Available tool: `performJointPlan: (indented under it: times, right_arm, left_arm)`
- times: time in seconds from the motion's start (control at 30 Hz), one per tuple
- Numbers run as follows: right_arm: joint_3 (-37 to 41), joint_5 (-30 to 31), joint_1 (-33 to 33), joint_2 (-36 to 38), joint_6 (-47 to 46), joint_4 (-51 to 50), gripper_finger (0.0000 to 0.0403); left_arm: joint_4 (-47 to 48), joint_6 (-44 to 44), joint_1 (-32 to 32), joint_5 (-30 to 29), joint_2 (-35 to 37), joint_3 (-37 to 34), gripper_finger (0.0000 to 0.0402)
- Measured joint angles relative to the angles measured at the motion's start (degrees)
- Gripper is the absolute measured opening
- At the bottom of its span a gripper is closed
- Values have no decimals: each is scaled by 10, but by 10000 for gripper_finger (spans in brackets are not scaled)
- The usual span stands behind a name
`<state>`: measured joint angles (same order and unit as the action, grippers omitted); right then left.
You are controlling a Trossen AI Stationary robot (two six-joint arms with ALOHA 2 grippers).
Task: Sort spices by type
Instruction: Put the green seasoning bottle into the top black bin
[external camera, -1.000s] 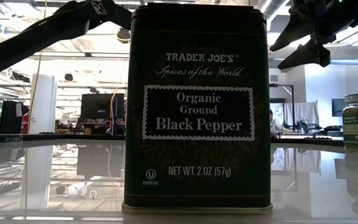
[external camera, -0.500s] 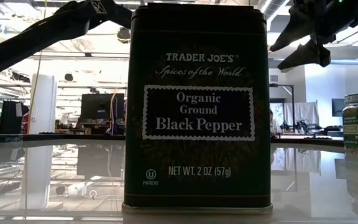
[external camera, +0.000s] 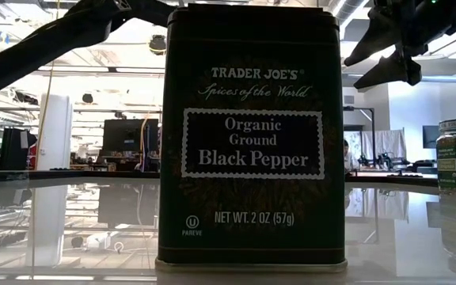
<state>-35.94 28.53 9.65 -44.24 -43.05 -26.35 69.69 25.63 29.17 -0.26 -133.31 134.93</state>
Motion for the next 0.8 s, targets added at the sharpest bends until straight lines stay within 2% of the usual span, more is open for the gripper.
performJointPlan:
  times: [0.63,0.8]
  right_arm:
    - [0,0,0,0,0,0,311]
    - [0,0,0,0,0,0,311]
  left_arm:
    - [-2,-11,-3,-16,35,0,271]
    - [-22,-58,-3,-17,71,0,271]
